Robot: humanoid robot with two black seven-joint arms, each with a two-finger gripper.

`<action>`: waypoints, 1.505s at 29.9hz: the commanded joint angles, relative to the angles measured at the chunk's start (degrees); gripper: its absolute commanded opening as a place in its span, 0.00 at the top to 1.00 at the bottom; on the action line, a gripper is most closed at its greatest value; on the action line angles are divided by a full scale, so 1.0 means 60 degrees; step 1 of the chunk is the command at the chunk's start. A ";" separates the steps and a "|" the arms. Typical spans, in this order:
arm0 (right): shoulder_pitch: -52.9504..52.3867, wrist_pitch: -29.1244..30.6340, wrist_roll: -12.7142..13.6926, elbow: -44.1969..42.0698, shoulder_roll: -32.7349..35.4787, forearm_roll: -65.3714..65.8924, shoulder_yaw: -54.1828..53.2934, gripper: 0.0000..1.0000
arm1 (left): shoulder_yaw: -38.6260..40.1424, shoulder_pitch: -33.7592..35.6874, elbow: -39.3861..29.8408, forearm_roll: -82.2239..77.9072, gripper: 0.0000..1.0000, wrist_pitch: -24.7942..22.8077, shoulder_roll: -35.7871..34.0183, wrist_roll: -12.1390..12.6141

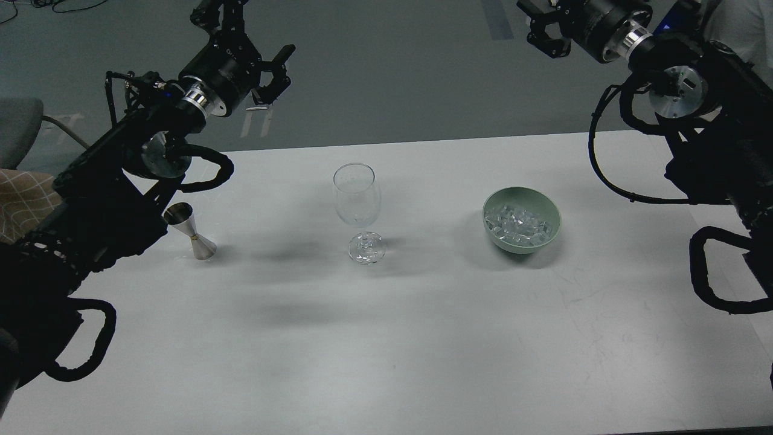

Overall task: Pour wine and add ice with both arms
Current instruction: 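Move the open left gripper toward the small metal jigger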

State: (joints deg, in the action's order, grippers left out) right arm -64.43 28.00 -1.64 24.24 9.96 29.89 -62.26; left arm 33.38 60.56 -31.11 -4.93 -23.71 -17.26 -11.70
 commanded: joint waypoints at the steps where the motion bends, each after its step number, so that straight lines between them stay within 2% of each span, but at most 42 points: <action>1: -0.0027 0.0001 0.0010 0.0018 -0.0005 -0.0001 -0.0067 0.00 | 0.0090 -0.0001 -0.0001 0.0001 0.02 -0.0003 -0.0008 -0.0028; 22: -0.0101 0.0001 -0.0005 0.0003 0.0010 -0.0001 -0.0053 0.00 | 0.0764 -0.0059 0.0263 0.0001 0.02 0.0026 -0.0008 -0.0028; 30: -0.0101 0.0001 -0.0005 0.0003 0.0025 -0.0001 -0.0038 0.00 | 0.1292 -0.0074 0.0644 0.0030 0.02 -0.0090 0.0138 0.0104; 38: -0.0028 0.0001 -0.0005 0.0003 0.0054 -0.0001 -0.0038 0.00 | 0.1350 -0.0015 0.0132 0.0117 0.02 -0.0369 0.0079 0.0133; 43: -0.0072 0.0001 -0.0005 0.0033 0.0068 -0.0001 -0.0067 0.00 | 0.1876 -0.0147 -0.0482 0.0513 0.02 -0.0369 -0.0081 0.0484; 45: -0.0072 0.0001 -0.0005 0.0033 0.0097 -0.0074 -0.0067 0.00 | 0.2490 -0.0700 -0.1241 0.0543 0.02 -0.0325 -0.0402 0.0660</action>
State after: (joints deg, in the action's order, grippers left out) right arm -64.71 28.00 -1.68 24.37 10.35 29.89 -62.55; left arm 44.63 59.47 -33.93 -2.10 -25.99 -17.86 -8.97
